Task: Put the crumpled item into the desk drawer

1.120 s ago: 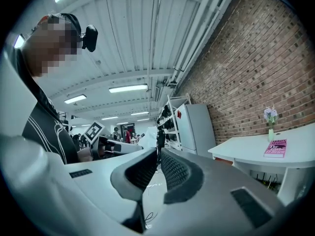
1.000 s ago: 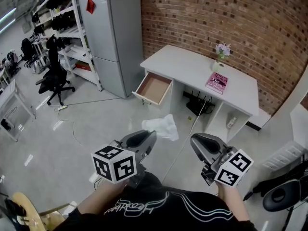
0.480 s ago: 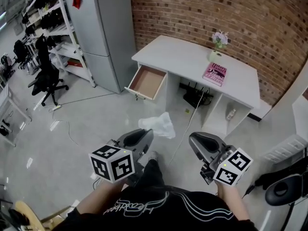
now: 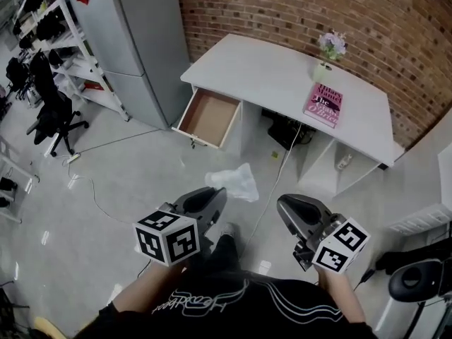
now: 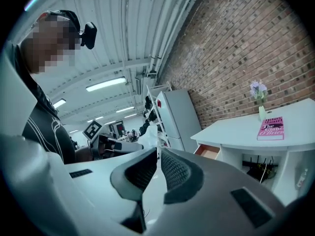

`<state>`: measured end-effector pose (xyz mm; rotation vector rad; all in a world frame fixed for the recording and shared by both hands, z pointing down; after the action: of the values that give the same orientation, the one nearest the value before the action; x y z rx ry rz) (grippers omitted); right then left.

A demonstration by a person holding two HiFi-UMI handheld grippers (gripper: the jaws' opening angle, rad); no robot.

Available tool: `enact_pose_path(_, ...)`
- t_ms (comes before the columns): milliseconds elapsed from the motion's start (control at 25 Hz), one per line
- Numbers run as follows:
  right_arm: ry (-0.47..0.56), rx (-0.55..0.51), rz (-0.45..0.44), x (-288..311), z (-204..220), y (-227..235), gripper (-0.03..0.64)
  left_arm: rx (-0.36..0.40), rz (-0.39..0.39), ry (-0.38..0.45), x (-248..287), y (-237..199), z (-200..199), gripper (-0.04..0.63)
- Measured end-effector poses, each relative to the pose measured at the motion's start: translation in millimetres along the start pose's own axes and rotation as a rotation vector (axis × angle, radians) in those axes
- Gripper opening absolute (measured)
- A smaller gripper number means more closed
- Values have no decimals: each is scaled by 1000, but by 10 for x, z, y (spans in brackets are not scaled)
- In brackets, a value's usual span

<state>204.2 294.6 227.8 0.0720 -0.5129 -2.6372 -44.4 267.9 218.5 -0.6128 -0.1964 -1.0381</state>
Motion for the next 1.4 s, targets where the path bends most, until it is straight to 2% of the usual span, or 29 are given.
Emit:
enact_pose_path(400,-82,108,35,1430,-235,2080,55,-77,-30,-90,1881,-1553,-917,57)
enact_pose_path(720,-201,156,29,2395,-180,3243,55,-110,-94,-197,3066,-2749,-1035,58)
enact_pose_path(920,-246,150,28,2816,-179,3530,55,-135,-117,-220,3390,-3214,-1105,57)
enact_pose_path(1400,-321,139,-51,3299,37,3913,55,-171,-172,-208,3867,-3633,-995,58)
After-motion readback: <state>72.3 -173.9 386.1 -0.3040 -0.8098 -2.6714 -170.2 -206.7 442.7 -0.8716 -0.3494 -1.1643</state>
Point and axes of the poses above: the fingertips, and each gripper's own axes: x forward along the fingers, y to its right, z out of its underside, the point moved 9 cm from there along -x, backward along the fingers, and after that the axes turned 13 degrees about -z, right-handed, at the moved point
